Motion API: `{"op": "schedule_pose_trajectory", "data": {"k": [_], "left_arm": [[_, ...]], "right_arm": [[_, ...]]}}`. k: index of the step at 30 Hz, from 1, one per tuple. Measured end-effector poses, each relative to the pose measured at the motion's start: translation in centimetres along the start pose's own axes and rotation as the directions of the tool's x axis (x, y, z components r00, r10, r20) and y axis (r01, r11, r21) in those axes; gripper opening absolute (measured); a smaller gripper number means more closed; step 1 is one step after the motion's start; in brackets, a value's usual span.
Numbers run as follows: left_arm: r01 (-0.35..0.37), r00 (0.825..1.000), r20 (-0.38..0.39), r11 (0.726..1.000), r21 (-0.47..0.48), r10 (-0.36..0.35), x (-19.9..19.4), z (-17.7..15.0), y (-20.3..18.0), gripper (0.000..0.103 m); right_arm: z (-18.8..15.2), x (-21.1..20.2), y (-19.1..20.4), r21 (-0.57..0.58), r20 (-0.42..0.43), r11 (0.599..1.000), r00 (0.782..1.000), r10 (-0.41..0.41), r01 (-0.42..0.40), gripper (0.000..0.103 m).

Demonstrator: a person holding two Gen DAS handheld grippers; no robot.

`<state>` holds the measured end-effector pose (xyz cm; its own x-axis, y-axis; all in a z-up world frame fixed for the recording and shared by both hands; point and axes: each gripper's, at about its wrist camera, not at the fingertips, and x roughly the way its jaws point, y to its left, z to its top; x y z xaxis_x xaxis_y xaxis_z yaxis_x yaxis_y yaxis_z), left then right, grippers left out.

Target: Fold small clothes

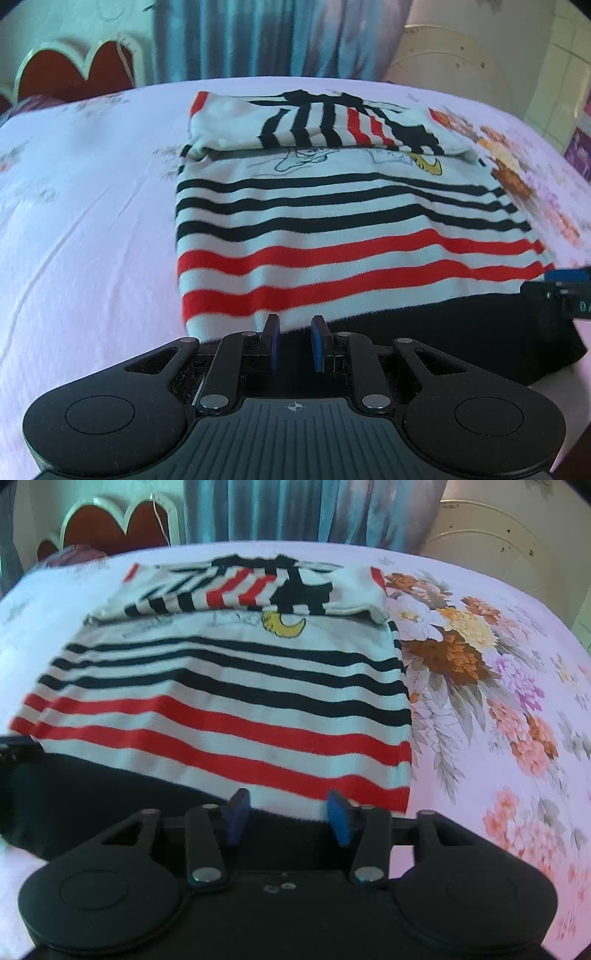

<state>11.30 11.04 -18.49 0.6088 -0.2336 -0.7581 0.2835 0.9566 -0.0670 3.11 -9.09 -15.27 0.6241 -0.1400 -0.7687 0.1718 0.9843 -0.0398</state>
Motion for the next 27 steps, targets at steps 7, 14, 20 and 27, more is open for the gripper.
{"op": "schedule_pose_trajectory", "data": {"k": [7,14,20,27], "left_arm": [[-0.055,0.998,-0.005,0.998,-0.028,0.055,-1.4,-2.0,1.3,0.065],[-0.041,0.999,-0.033,0.998,-0.05,0.039,-1.5,-3.6,1.8,0.069],[0.007,0.999,-0.036,0.995,-0.1,-0.01,-1.4,-4.4,2.0,0.068],[0.087,0.994,-0.058,0.985,-0.15,-0.097,-0.9,-3.8,2.1,0.016]], "right_arm": [[-1.7,-1.2,-0.9,0.052,-0.009,0.998,0.999,-0.036,0.037,0.065],[-3.5,-1.1,-3.3,0.146,-0.053,0.986,0.996,-0.074,0.081,0.071],[-4.2,-1.0,-3.5,0.185,-0.074,0.981,0.996,-0.038,0.052,0.063],[-3.7,-1.0,-3.1,0.218,-0.085,0.975,0.995,0.055,-0.035,0.014]]}}
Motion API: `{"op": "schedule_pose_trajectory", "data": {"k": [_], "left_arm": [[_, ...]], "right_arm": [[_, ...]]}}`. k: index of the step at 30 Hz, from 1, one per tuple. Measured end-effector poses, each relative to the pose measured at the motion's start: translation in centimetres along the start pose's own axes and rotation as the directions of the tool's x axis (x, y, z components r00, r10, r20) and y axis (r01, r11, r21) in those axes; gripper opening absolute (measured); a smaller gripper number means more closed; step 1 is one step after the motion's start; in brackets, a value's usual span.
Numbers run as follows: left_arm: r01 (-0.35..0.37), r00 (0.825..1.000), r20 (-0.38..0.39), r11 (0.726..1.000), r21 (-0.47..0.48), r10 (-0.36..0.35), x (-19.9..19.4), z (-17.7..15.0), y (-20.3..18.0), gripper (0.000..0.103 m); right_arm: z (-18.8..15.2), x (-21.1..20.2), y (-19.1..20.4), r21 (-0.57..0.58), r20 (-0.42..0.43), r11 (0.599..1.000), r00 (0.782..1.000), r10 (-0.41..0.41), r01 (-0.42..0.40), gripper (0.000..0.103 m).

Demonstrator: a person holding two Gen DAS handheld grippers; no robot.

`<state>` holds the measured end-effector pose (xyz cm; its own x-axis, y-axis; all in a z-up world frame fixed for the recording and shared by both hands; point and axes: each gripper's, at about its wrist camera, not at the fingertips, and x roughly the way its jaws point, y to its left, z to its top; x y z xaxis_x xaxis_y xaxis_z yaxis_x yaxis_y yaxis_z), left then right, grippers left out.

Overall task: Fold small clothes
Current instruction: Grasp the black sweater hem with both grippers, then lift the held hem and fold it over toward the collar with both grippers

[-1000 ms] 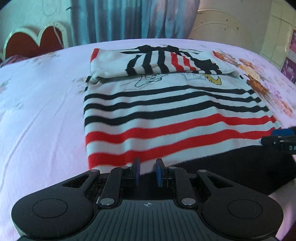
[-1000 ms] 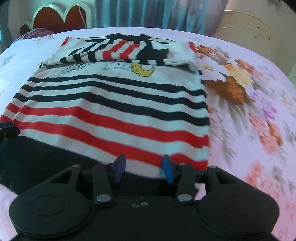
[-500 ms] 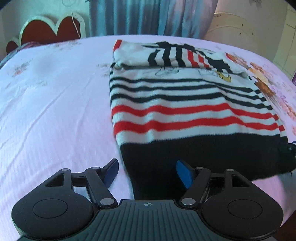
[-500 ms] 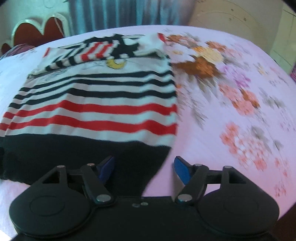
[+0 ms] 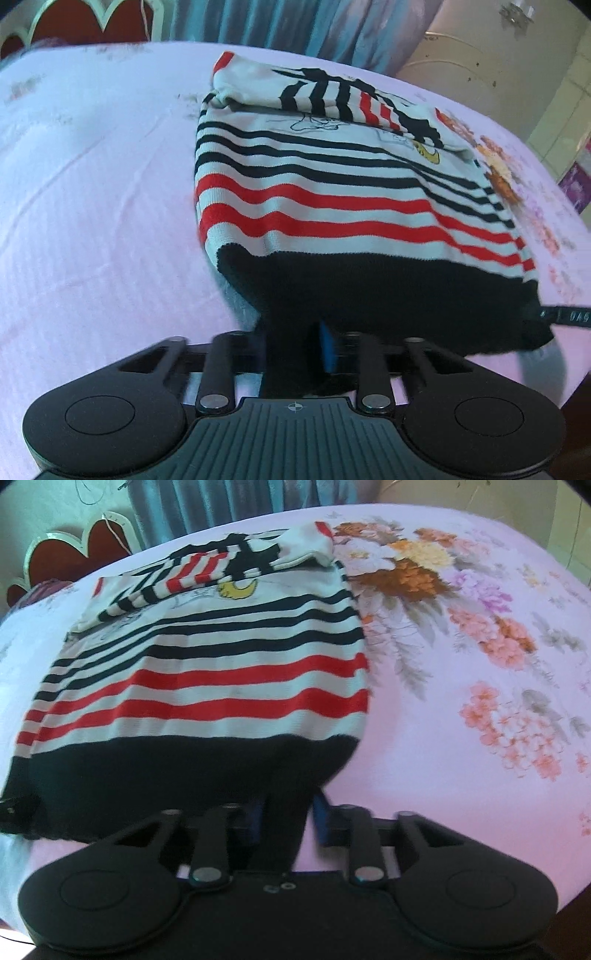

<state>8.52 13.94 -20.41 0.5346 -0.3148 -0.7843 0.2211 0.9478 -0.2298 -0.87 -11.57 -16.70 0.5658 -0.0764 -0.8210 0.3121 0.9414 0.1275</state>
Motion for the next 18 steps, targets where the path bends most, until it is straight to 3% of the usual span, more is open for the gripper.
{"op": "schedule_pose_trajectory", "data": {"k": [2,12,18], "left_arm": [[0.024,1.0,-0.007,0.999,-0.022,-0.024,0.1,0.4,0.2,0.007],[0.113,0.989,0.095,0.994,-0.007,-0.111,-1.8,3.8,-0.5,0.006],[0.146,0.969,0.201,0.989,-0.008,-0.142,-2.6,8.3,-0.9,0.006]], "right_arm": [[0.2,0.0,0.1,0.008,-0.007,1.0,1.0,0.015,-0.015,0.011],[2.2,-2.0,-0.5,0.039,0.043,0.994,0.994,0.103,-0.105,0.01],[6.0,-3.6,-0.9,0.065,0.135,0.985,0.979,0.153,-0.163,0.01]]}}
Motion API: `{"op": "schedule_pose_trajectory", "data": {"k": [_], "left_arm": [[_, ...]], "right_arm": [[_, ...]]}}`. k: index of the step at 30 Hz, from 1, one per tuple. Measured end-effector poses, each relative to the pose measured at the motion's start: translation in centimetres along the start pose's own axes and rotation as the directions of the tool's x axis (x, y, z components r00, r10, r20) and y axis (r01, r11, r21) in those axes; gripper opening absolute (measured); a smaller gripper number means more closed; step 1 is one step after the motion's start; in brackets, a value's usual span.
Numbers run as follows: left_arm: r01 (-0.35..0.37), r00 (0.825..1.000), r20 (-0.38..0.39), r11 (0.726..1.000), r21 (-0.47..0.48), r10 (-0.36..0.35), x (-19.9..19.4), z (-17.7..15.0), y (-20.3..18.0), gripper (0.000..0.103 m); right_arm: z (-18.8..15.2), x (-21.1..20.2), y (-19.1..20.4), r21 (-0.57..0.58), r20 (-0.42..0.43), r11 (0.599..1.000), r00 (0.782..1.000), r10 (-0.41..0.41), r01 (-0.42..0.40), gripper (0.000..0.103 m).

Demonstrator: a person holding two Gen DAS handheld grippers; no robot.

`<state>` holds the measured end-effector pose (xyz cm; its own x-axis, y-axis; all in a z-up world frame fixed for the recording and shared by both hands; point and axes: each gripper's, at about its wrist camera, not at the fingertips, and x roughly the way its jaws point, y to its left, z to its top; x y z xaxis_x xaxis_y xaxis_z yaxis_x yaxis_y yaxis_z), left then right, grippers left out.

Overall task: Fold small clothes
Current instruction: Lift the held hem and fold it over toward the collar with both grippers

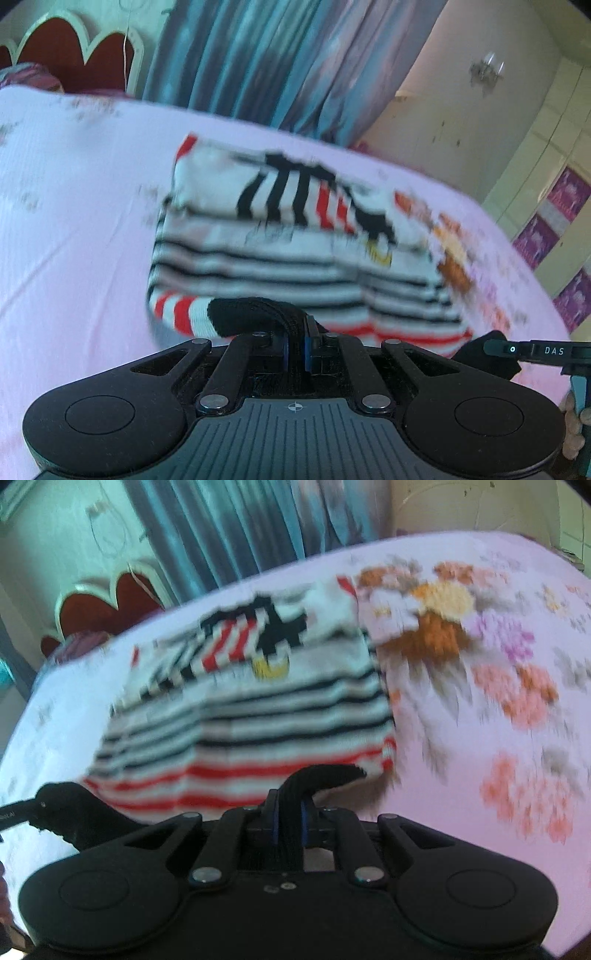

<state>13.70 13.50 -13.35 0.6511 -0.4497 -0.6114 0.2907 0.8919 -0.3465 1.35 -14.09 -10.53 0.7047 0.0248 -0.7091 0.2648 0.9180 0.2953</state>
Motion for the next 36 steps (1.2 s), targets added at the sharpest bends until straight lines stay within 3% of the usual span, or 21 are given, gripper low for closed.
{"op": "schedule_pose_trajectory", "data": {"k": [4,11,17,23,28,29,31,32,34,35,36], "left_arm": [[0.022,0.998,0.051,1.0,-0.014,-0.021,1.7,4.0,-0.2,0.006],[-0.017,0.993,0.119,0.999,-0.036,0.021,7.1,11.1,0.3,0.006],[-0.073,0.992,0.101,0.996,-0.056,0.079,13.4,15.4,1.0,0.006],[-0.14,0.99,0.028,0.989,-0.037,0.141,20.5,18.4,1.5,0.007],[-0.191,0.981,-0.045,0.981,-0.036,0.189,24.4,18.9,2.5,0.007],[-0.191,0.98,-0.058,0.981,-0.039,0.188,24.7,18.8,2.7,0.007],[-0.187,0.98,-0.08,0.981,-0.049,0.183,25.0,19.1,3.0,0.012],[-0.179,0.982,-0.077,0.982,-0.05,0.175,24.9,19.2,3.2,0.017],[-0.178,0.984,-0.042,0.983,-0.045,0.176,23.9,19.5,3.3,0.047],[-0.188,0.982,-0.012,0.981,-0.041,0.188,23.3,19.6,3.5,0.079],[-0.202,0.979,0.029,0.979,-0.035,0.203,22.6,19.8,3.6,0.088]], "right_arm": [[4.0,0.5,-0.2,0.019,0.059,0.999,0.998,0.028,-0.029,0.01],[12.0,5.1,-0.7,0.067,0.128,0.997,0.991,0.038,-0.047,0.01],[18.1,11.6,-1.9,0.115,0.1,0.992,0.994,0.039,-0.05,0.01],[21.7,18.5,-3.8,0.209,0.014,0.977,0.999,0.047,-0.049,0.01],[22.6,22.5,-5.2,0.249,-0.042,0.968,0.999,0.02,-0.009,0.027],[22.8,22.8,-5.4,0.247,-0.037,0.969,0.999,0.017,-0.007,0.037],[23.6,23.0,-5.9,0.246,-0.02,0.969,1.0,0.002,0.003,0.057],[23.9,22.9,-6.2,0.243,-0.006,0.97,1.0,0.002,0.0,0.06],[24.6,22.6,-6.5,0.216,0.018,0.976,1.0,0.008,-0.012,0.06],[24.7,22.4,-6.6,0.198,0.029,0.98,1.0,0.008,-0.013,0.06],[24.9,22.2,-6.7,0.181,0.04,0.983,0.999,0.012,-0.019,0.06]]}}
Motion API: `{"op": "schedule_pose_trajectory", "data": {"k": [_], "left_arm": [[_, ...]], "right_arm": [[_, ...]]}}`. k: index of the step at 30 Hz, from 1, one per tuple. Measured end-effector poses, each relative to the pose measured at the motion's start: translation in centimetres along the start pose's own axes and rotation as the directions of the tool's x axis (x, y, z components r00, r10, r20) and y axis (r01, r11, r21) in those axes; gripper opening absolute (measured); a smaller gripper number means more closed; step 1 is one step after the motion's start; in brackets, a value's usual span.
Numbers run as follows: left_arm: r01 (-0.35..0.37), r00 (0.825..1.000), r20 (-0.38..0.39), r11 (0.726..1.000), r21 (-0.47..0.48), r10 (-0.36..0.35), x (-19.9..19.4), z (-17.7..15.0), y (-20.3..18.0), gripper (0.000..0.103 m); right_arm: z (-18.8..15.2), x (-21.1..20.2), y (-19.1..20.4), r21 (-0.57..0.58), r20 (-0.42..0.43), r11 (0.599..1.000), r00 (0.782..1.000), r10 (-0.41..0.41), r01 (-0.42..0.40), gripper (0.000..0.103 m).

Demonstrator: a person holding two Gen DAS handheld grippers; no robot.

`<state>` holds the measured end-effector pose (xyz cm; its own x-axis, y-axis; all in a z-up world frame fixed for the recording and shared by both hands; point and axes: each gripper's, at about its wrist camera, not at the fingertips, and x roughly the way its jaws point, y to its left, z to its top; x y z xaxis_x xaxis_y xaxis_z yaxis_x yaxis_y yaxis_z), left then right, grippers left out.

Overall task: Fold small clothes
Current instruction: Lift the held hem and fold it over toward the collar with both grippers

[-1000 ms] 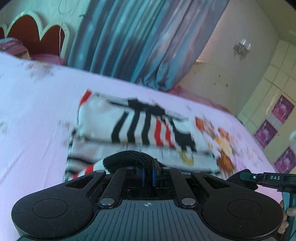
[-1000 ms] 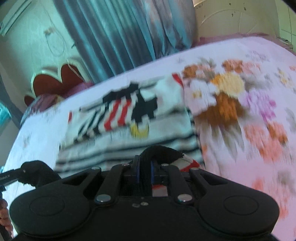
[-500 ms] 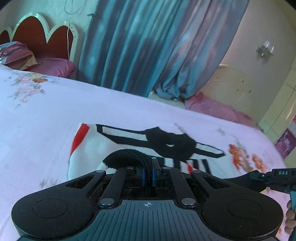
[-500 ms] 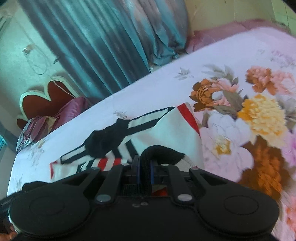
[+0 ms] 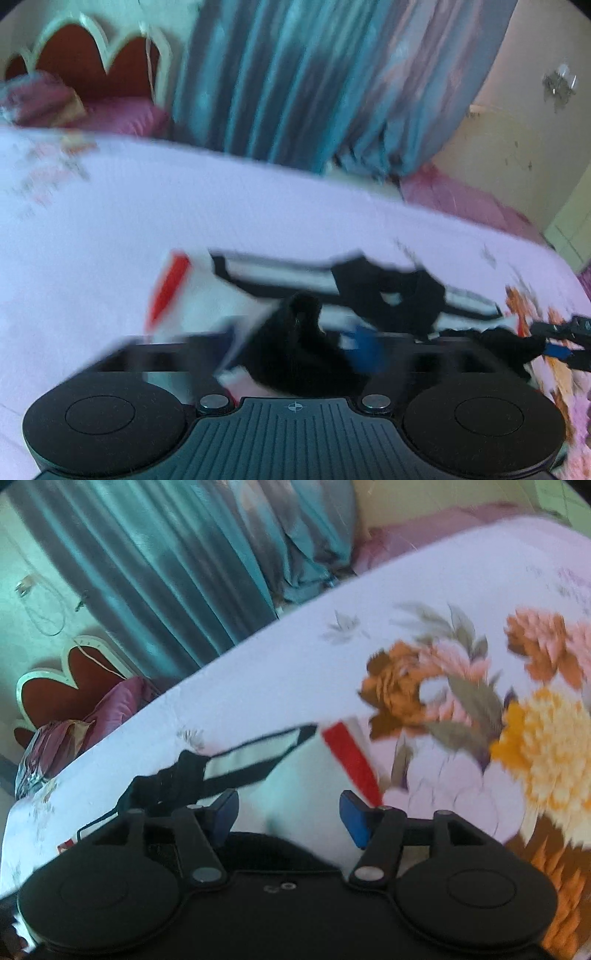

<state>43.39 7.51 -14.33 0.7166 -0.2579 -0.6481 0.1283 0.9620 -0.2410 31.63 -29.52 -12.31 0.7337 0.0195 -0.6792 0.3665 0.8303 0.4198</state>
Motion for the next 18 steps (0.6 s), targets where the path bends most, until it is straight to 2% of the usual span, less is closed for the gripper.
{"op": "schedule_pose_trajectory", "data": {"k": [1,3,9,13,14,15,16,18], "left_arm": [[-0.009,0.999,0.037,1.0,0.01,0.008,-0.7,0.2,0.2,0.088],[0.003,0.999,0.043,1.0,0.021,-0.004,-1.1,0.8,0.7,0.088],[-0.004,0.999,-0.032,0.994,0.105,0.007,1.5,0.5,0.7,0.088],[-0.007,0.997,-0.075,0.986,0.169,0.019,4.2,-0.4,-0.5,0.088],[-0.001,0.996,-0.085,0.985,0.173,0.016,4.6,-0.7,-0.6,0.079],[0.006,0.995,-0.095,0.985,0.174,0.011,4.9,-0.9,-0.7,0.056],[0.009,0.993,-0.114,0.985,0.173,0.011,5.1,-1.2,-0.7,0.046],[0.016,0.993,-0.12,0.988,0.152,0.002,5.2,-1.6,-0.5,0.026]], "right_arm": [[0.1,-0.1,0.0,-0.016,0.008,1.0,1.0,0.009,-0.009,0.061],[0.3,-0.1,-0.1,-0.047,0.017,0.999,1.0,0.022,-0.021,0.061],[0.3,2.3,1.0,-0.135,-0.03,0.99,0.999,0.046,-0.049,0.061],[-0.6,4.3,2.6,-0.251,-0.053,0.968,0.999,0.004,-0.017,0.061],[-0.7,4.6,2.8,-0.276,-0.05,0.961,0.999,-0.002,-0.012,0.057],[-0.8,4.7,3.0,-0.296,-0.047,0.955,0.999,-0.009,-0.005,0.047],[-0.8,4.8,3.1,-0.317,-0.046,0.948,0.999,-0.018,0.002,0.04],[-1.0,4.9,3.4,-0.367,-0.061,0.93,0.998,-0.026,0.002,0.012]]}}
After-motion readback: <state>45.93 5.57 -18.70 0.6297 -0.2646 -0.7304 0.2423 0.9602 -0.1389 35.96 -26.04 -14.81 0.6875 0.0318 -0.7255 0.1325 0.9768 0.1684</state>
